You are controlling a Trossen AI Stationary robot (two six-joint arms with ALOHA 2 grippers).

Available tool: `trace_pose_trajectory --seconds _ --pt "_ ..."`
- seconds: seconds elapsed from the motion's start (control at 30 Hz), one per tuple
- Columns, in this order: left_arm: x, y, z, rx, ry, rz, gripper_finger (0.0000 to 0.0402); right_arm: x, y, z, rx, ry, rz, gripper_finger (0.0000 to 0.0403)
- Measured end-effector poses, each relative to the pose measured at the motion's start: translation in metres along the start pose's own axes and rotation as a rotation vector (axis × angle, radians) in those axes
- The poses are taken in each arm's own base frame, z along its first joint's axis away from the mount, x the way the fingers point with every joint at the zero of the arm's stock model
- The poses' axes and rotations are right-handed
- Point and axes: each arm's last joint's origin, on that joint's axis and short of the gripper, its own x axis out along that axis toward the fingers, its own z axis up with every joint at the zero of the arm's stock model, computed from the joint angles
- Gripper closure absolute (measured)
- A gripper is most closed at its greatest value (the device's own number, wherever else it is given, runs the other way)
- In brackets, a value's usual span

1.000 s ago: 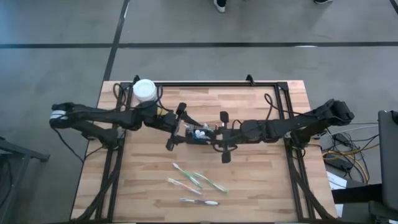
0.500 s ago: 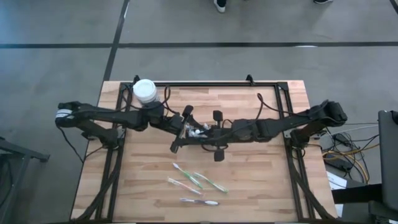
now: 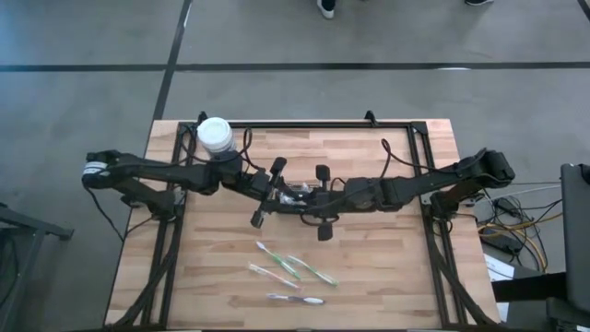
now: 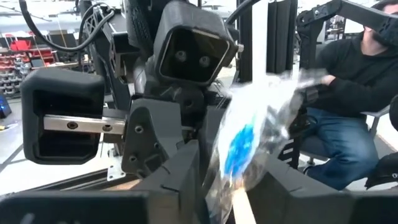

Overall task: Pick & Place toothbrushing station
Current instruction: Put the blue toothbrush into the mesh organizer

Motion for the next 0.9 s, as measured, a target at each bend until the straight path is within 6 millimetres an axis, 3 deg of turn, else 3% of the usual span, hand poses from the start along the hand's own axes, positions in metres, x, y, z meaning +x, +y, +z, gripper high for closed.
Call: trace_pose_trajectory --seconds 0.3,0.47,0.67,0.9 --pt "0.000 -0.001 0.001 0.042 -0.010 -0.039 0.0330 0.000 0.000 0.002 0.001 -0.026 0.005 0.0374" --pt "0.001 -0.004 0.001 0.085 -0.016 -0.058 0.0385 0.000 0.000 0.002 0.006 -0.030 0.013 0.0374" --pt "0.001 -0.006 0.002 0.094 -0.015 -0.066 0.0386 -0.001 0.001 0.002 0.033 -0.036 0.040 0.0362" --pt "-0.011 -0.011 0.019 0.122 -0.066 -0.086 0.0386 -0.010 -0.004 0.008 0.065 -0.062 0.031 0.0305"
